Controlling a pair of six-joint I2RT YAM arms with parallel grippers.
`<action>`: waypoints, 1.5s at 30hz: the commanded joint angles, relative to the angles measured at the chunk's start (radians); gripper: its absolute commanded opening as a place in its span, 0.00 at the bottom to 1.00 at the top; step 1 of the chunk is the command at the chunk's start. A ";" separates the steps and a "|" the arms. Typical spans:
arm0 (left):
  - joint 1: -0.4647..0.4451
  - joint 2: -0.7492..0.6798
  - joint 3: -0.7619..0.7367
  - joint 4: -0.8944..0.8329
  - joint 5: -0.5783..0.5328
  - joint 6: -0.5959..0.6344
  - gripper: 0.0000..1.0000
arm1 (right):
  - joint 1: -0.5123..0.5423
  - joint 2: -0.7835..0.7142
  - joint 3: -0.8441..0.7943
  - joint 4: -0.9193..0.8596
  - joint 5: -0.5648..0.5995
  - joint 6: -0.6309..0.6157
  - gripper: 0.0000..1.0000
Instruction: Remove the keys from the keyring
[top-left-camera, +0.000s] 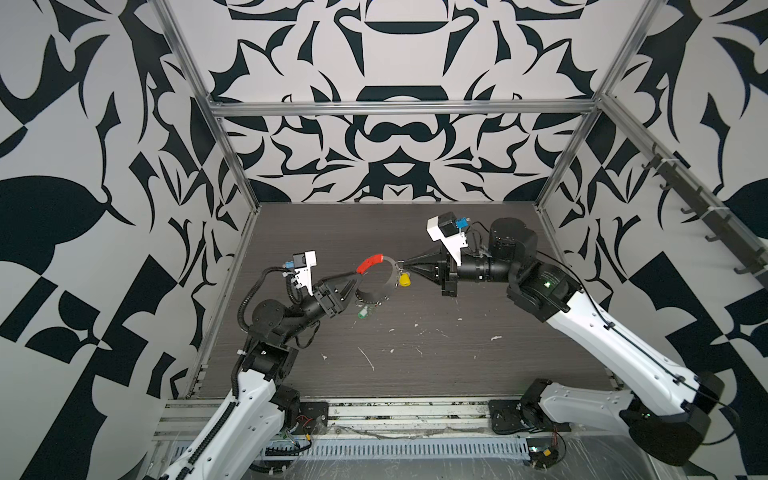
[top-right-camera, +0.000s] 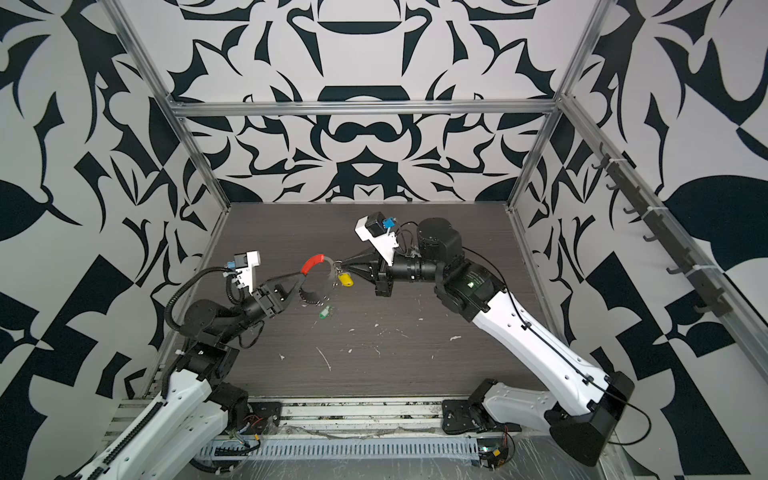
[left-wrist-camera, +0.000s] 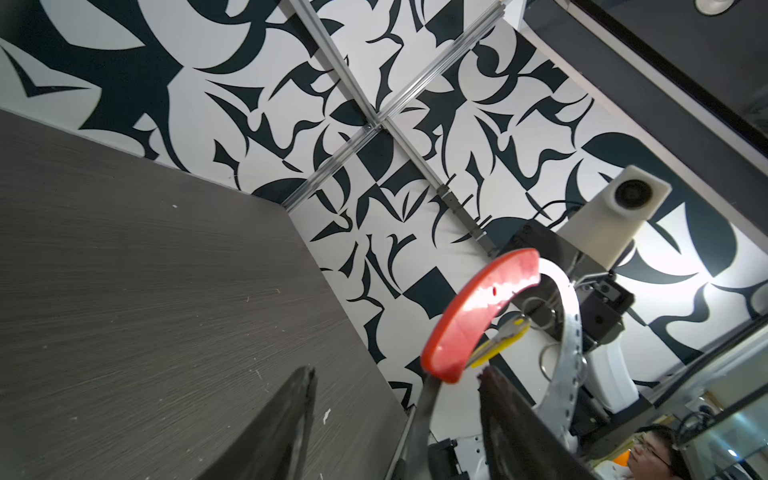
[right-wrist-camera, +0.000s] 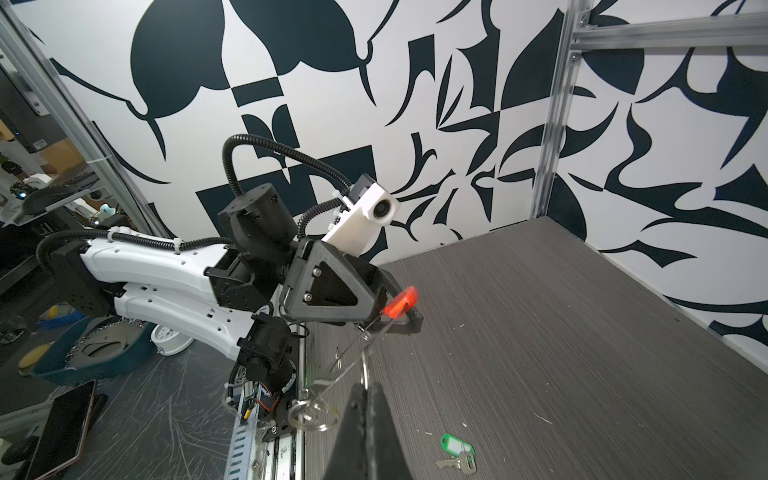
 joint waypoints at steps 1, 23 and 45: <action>0.004 -0.008 0.010 0.053 0.041 -0.020 0.53 | -0.005 0.000 0.000 0.064 -0.008 0.018 0.00; 0.003 -0.060 0.263 -0.579 0.023 0.172 0.00 | -0.008 0.067 0.064 -0.129 -0.015 -0.090 0.00; 0.073 0.010 0.259 -0.431 0.326 0.097 0.00 | -0.009 0.003 0.064 -0.228 0.011 -0.239 0.00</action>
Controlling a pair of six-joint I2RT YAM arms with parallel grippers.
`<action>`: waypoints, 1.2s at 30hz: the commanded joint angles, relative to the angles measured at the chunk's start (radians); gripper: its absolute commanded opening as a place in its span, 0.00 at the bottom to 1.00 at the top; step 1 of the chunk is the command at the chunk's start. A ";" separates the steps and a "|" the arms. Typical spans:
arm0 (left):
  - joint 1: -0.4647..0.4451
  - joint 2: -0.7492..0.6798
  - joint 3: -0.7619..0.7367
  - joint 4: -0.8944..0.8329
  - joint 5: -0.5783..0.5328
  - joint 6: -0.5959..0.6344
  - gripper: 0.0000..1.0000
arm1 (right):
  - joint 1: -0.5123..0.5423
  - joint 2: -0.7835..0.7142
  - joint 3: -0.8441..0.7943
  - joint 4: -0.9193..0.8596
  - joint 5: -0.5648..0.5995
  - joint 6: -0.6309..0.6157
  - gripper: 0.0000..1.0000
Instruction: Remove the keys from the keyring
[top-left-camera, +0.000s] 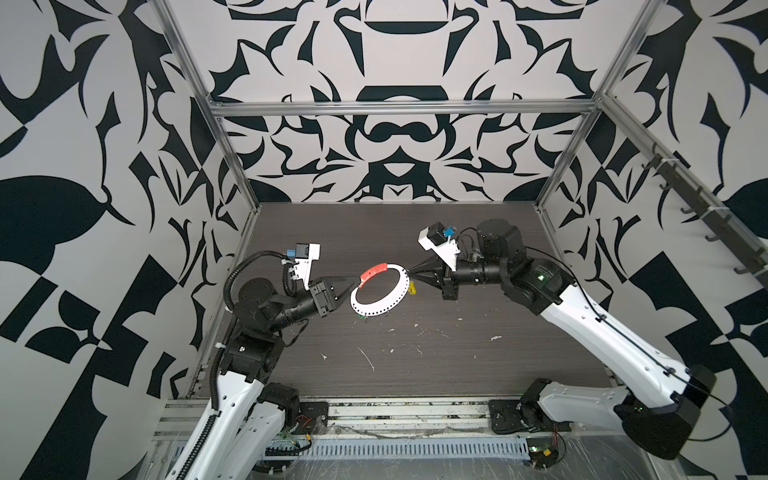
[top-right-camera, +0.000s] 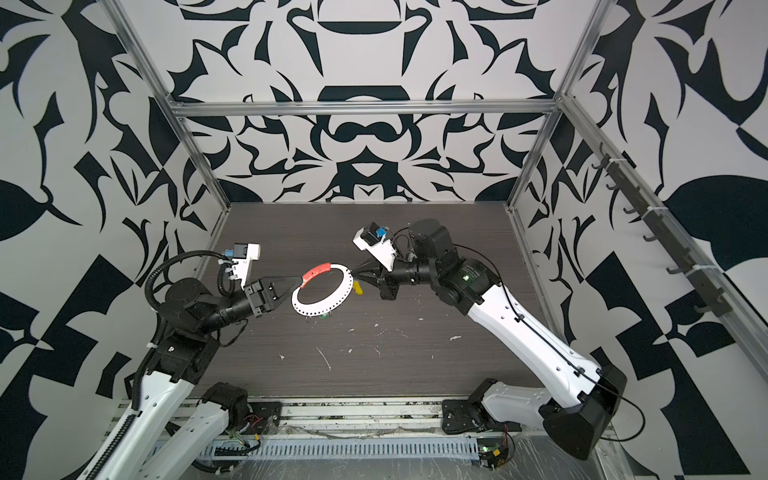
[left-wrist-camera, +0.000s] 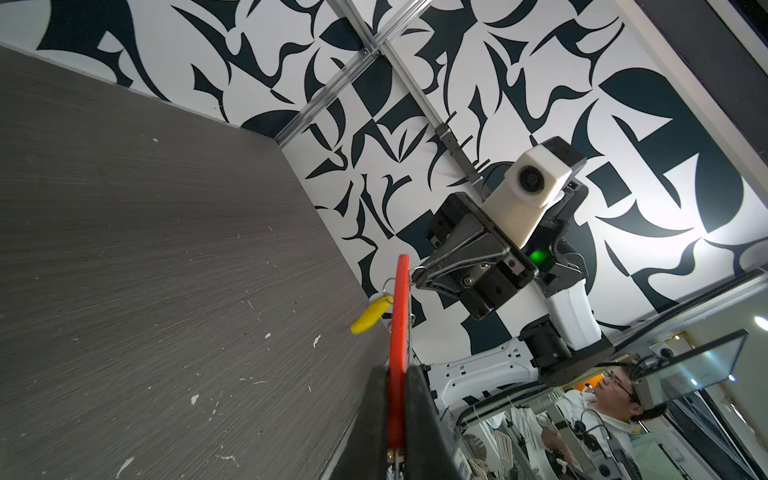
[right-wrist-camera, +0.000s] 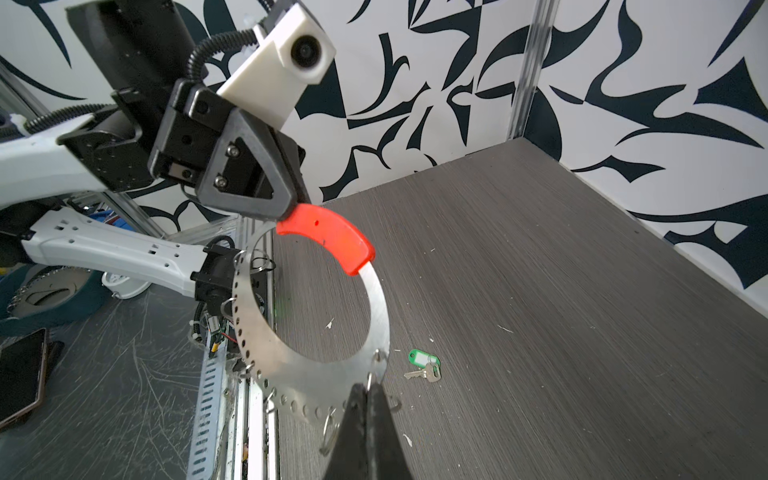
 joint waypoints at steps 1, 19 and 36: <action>0.008 0.017 -0.022 0.078 0.095 -0.034 0.00 | 0.015 -0.030 0.054 0.004 -0.050 -0.059 0.00; 0.111 0.094 -0.100 0.399 0.285 -0.294 0.00 | 0.007 -0.078 0.085 0.004 -0.230 -0.050 0.00; 0.133 0.072 -0.071 0.286 0.244 -0.254 0.61 | 0.008 -0.025 0.018 0.266 -0.263 0.177 0.00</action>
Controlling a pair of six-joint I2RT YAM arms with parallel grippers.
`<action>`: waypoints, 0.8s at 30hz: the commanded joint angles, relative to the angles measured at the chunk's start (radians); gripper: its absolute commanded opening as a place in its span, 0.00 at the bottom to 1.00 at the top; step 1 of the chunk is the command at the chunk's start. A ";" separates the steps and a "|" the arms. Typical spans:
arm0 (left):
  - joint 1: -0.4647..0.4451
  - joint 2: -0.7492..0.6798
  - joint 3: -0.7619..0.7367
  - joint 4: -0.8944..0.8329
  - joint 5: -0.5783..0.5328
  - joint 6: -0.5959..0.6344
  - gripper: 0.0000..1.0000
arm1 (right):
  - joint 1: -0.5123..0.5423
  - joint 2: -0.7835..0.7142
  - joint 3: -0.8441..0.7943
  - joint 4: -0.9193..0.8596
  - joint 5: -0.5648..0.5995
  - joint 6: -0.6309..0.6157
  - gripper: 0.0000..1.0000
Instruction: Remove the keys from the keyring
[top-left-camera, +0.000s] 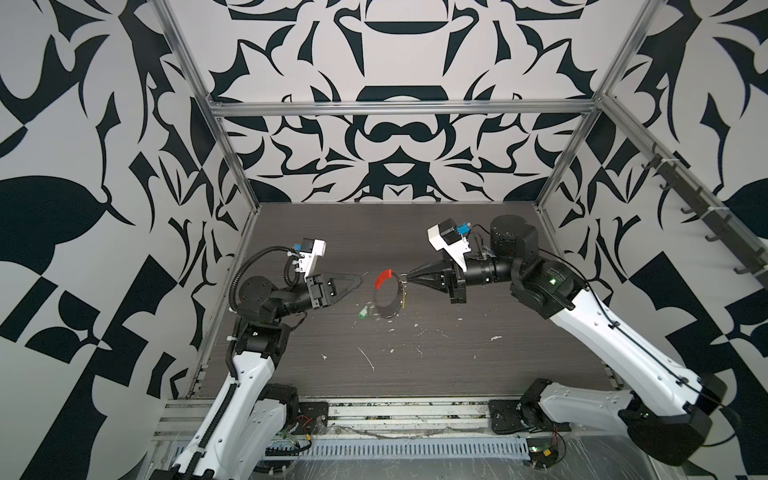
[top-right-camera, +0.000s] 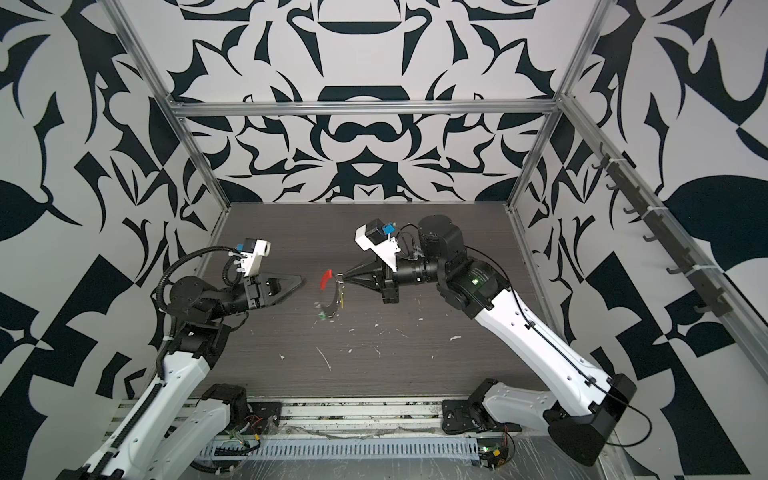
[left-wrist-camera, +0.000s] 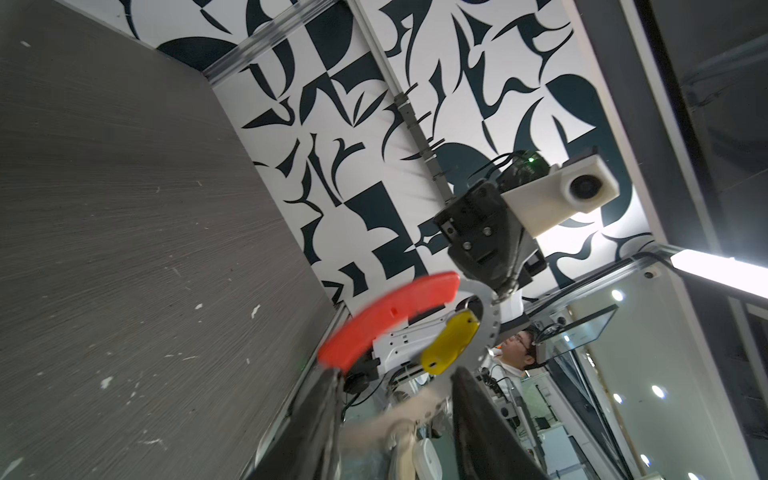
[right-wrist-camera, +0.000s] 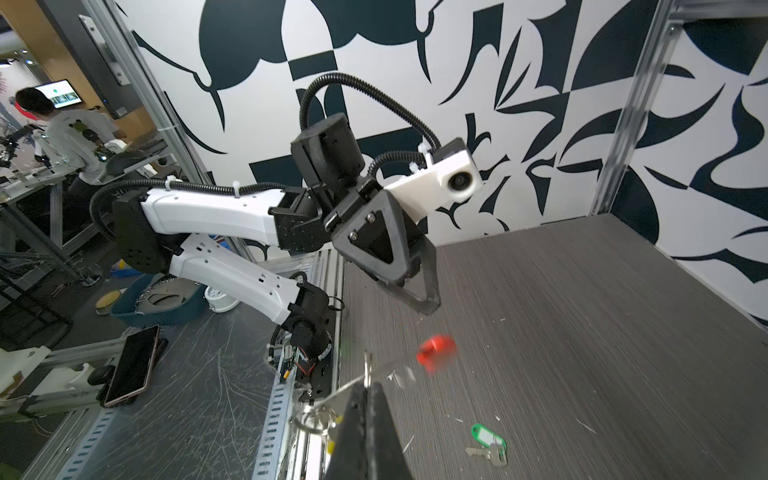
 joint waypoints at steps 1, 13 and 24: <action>0.005 -0.059 0.055 -0.198 -0.043 0.123 0.64 | 0.003 0.000 -0.011 0.129 -0.022 0.067 0.00; 0.002 -0.180 0.159 -0.369 -0.231 0.466 0.69 | 0.004 0.026 -0.043 0.164 -0.019 0.115 0.00; -0.145 -0.057 0.160 -0.222 -0.233 0.488 0.54 | 0.007 0.068 -0.066 0.232 -0.078 0.208 0.00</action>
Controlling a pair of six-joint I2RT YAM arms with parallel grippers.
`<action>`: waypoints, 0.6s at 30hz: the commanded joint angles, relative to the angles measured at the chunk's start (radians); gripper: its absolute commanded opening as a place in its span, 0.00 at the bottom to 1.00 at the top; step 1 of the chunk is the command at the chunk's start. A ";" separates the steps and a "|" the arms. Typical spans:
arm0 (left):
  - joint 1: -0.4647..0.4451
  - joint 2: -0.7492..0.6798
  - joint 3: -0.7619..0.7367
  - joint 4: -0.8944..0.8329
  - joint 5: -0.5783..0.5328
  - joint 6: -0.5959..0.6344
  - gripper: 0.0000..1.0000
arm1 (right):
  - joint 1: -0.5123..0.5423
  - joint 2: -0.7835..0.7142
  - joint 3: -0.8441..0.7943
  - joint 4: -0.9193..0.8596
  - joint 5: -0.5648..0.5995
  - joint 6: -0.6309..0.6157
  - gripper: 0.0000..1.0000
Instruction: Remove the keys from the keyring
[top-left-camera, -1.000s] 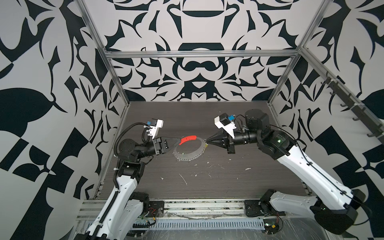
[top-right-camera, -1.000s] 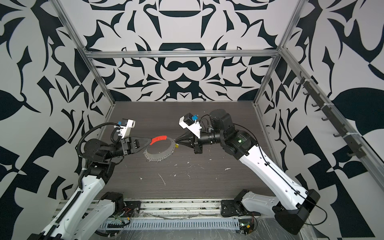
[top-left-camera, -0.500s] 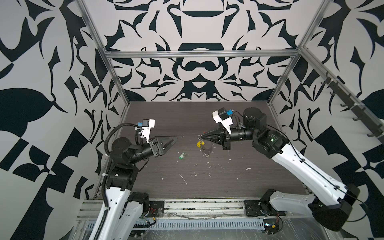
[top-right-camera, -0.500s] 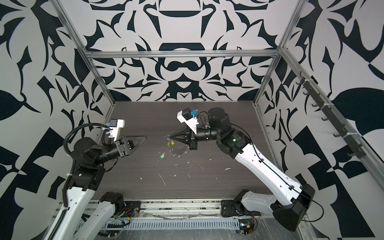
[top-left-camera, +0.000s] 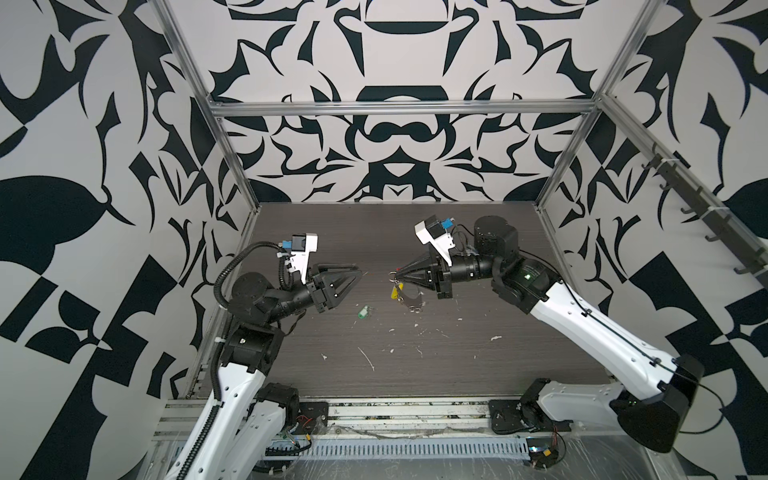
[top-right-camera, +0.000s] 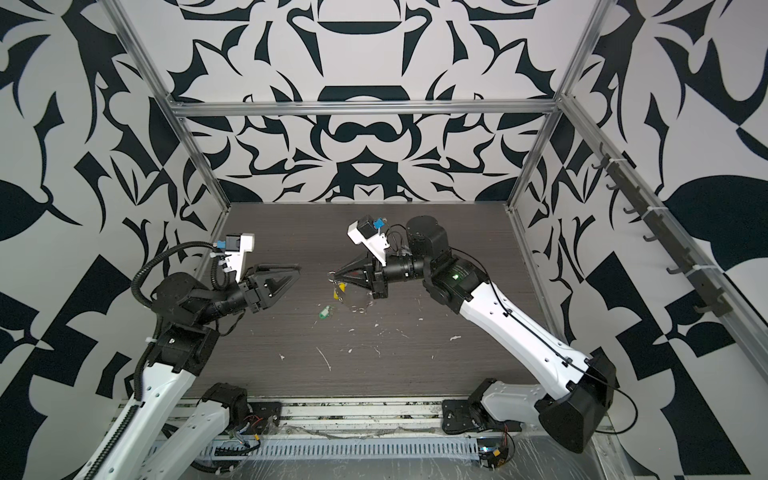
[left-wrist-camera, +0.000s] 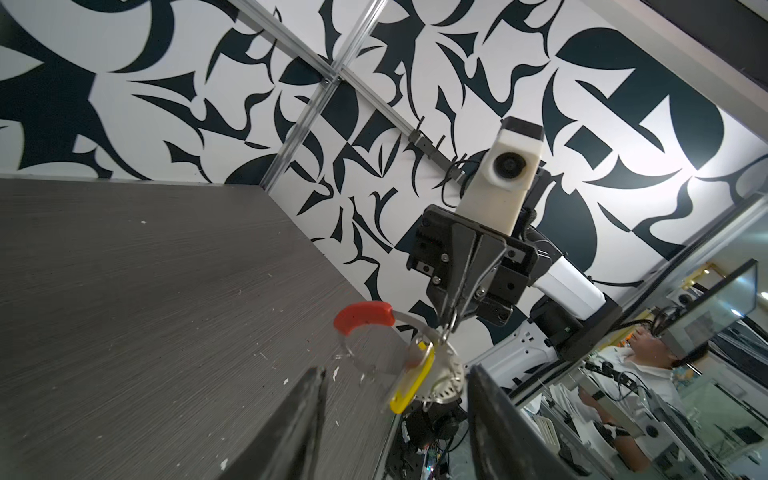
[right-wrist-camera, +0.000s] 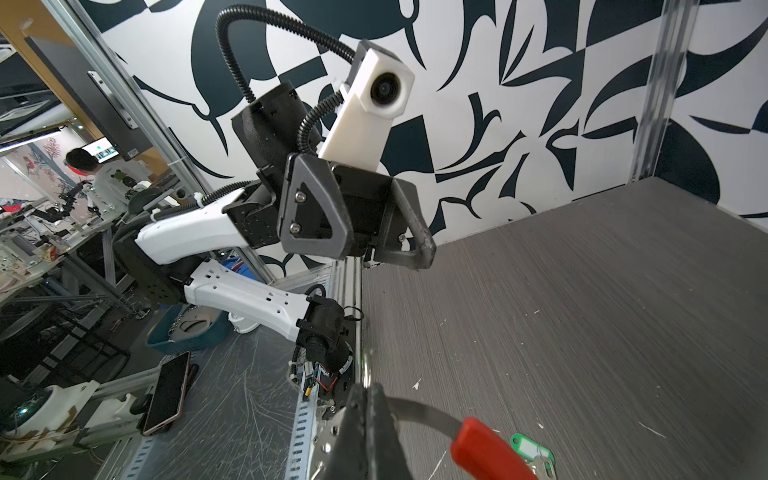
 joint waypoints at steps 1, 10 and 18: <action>-0.051 0.006 0.012 0.043 -0.028 0.042 0.54 | 0.008 -0.004 0.003 0.078 -0.037 0.040 0.00; -0.253 0.080 0.082 -0.134 -0.144 0.211 0.47 | 0.015 0.014 0.004 0.068 -0.033 0.050 0.00; -0.253 0.090 0.095 -0.141 -0.182 0.226 0.38 | 0.014 0.017 0.015 0.014 -0.047 0.015 0.00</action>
